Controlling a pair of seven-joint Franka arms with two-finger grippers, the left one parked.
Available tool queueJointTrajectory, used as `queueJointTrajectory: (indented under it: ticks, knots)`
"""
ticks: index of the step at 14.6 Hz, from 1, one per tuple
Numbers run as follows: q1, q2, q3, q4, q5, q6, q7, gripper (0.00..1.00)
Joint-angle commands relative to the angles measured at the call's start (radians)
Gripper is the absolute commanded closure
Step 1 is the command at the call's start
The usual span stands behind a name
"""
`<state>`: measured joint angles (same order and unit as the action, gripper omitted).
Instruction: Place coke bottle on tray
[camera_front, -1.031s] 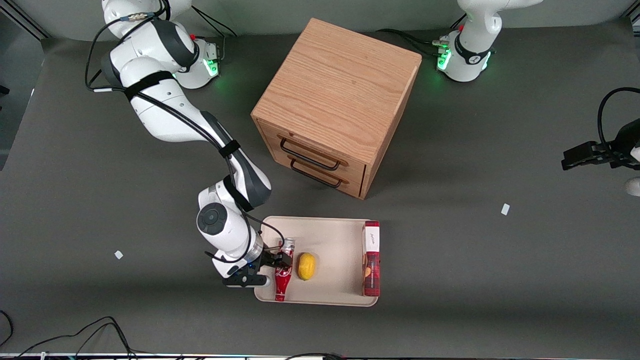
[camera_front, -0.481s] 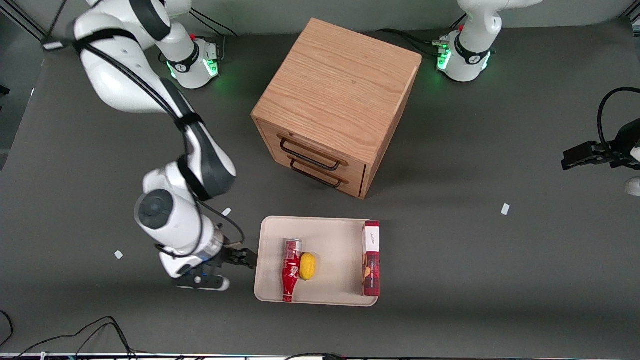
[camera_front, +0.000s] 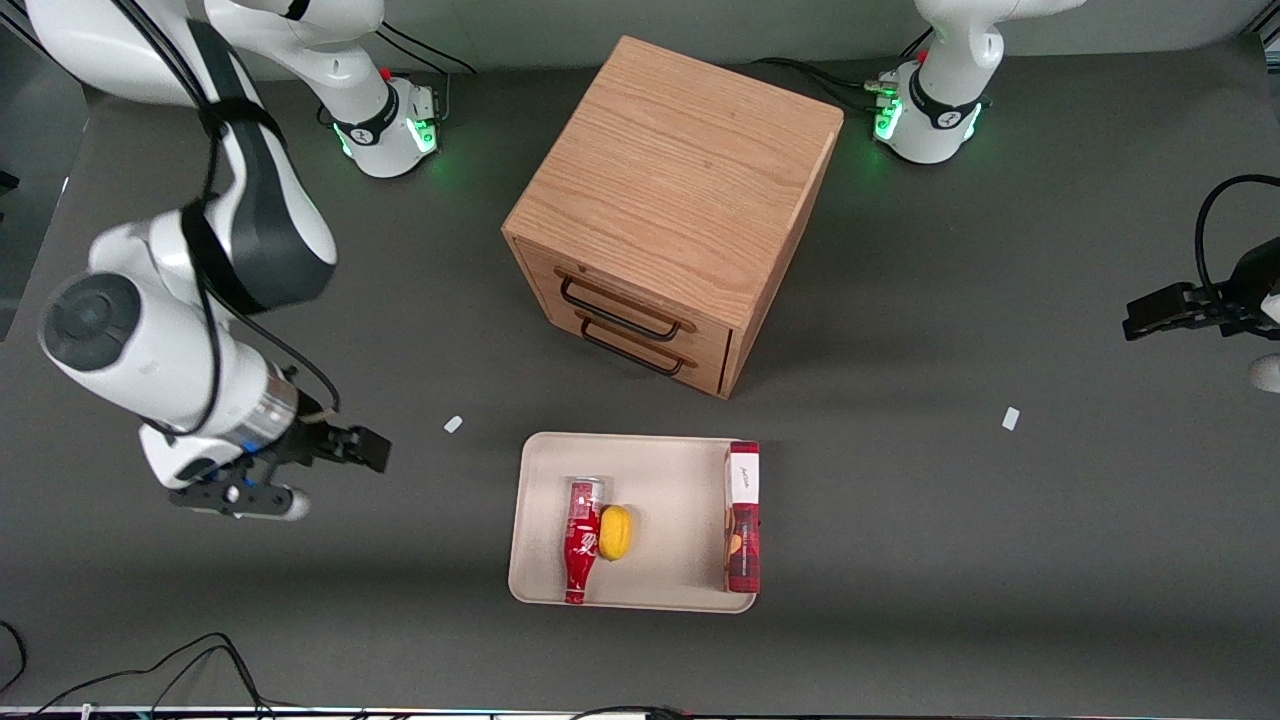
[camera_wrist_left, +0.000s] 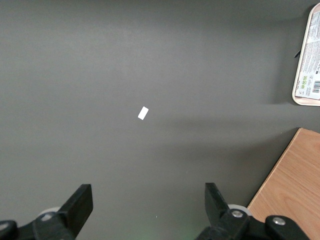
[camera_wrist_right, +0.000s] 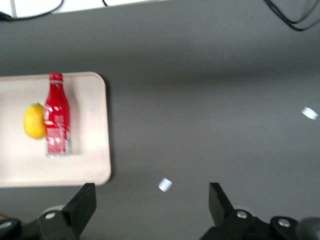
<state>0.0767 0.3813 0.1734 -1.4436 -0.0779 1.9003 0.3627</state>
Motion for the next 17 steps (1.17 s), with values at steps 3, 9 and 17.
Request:
queueJointTrajectory:
  ticks: [3,9,17]
  knots:
    - [-0.055,-0.339,-0.032,-0.357,0.024,0.003,-0.120,0.00]
    - [-0.052,-0.588,-0.138,-0.501,0.115,-0.130,-0.240,0.00]
    - [-0.045,-0.572,-0.150,-0.433,0.109,-0.213,-0.220,0.00]
